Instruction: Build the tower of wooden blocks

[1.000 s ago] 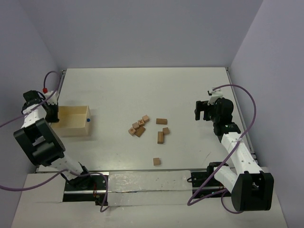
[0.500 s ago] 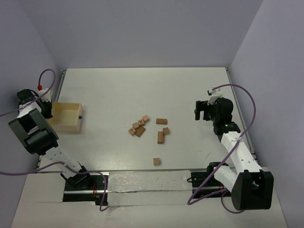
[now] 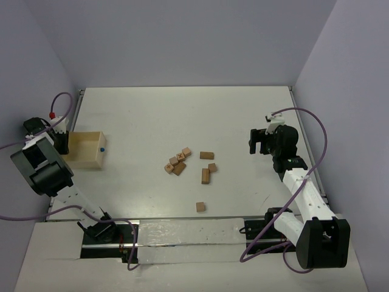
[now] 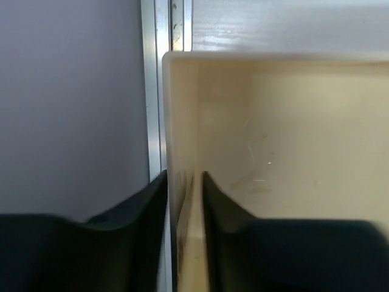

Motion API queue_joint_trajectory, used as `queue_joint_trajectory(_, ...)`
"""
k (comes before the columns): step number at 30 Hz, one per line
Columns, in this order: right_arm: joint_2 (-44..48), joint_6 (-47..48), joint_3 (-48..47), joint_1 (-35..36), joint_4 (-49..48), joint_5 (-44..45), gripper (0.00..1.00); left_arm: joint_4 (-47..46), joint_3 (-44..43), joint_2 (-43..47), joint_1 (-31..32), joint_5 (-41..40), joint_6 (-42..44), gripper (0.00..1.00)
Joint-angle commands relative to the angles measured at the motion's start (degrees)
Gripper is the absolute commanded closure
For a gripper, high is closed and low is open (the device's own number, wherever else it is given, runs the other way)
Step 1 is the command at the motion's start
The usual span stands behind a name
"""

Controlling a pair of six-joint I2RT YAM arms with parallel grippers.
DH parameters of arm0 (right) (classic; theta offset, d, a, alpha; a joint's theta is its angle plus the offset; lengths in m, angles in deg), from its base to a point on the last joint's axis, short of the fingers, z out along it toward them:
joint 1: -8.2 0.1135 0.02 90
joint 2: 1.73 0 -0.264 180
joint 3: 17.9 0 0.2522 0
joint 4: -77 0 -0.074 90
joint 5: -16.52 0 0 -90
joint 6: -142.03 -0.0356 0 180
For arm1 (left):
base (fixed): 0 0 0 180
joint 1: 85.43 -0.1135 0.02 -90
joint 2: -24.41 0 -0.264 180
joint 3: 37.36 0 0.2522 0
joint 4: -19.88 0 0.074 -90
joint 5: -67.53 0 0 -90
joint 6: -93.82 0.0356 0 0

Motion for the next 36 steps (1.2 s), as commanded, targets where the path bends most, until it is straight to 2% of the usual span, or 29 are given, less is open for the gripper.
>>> queue_joint_trajectory(1,0.5,-0.4,-2.8,-0.2,-0.2,-0.5,0.00,0.8,-2.7,1.1,-0.7,0.6,1.4,0.56)
queue_joint_trajectory(3,0.7,-0.6,-2.9,-0.2,-0.1,-0.6,0.00,3.0,-3.6,2.6,-0.7,1.6,1.8,0.43)
queue_joint_trajectory(5,1.1,-0.6,-2.9,-0.2,-0.1,-0.7,0.00,5.1,-4.9,5.0,-0.7,3.8,1.8,0.36)
queue_joint_trajectory(7,1.5,-0.6,-2.7,-0.2,-0.1,-1.2,0.00,8.5,-6.7,8.9,-0.6,6.5,1.4,0.23)
queue_joint_trajectory(11,2.2,-0.3,-2.6,-0.1,-0.2,-2.7,0.00,14.2,-11.7,15.4,0.4,12.0,0.8,0.15)
queue_joint_trajectory(16,3.6,0.0,-2.6,-0.2,0.3,-4.3,0.00,19.6,-17.8,21.1,4.9,15.4,-0.7,0.14)
queue_joint_trajectory(19,4.0,0.2,-2.5,-0.2,0.4,-4.9,0.00,19.7,-15.4,25.8,11.9,13.1,-0.8,0.14)
queue_joint_trajectory(25,3.8,0.2,-2.5,-0.2,0.5,-4.7,0.00,16.3,-4.4,35.5,33.8,4.1,-4.4,0.16)
queue_joint_trajectory(30,2.8,0.2,-2.6,-0.2,0.6,-4.3,0.00,14.4,2.6,36.6,48.6,-0.2,-13.2,0.20)
queue_joint_trajectory(36,1.5,0.3,-2.8,-0.2,0.5,-4.2,0.00,9.9,10.0,35.9,61.8,-4.9,-19.4,0.22)
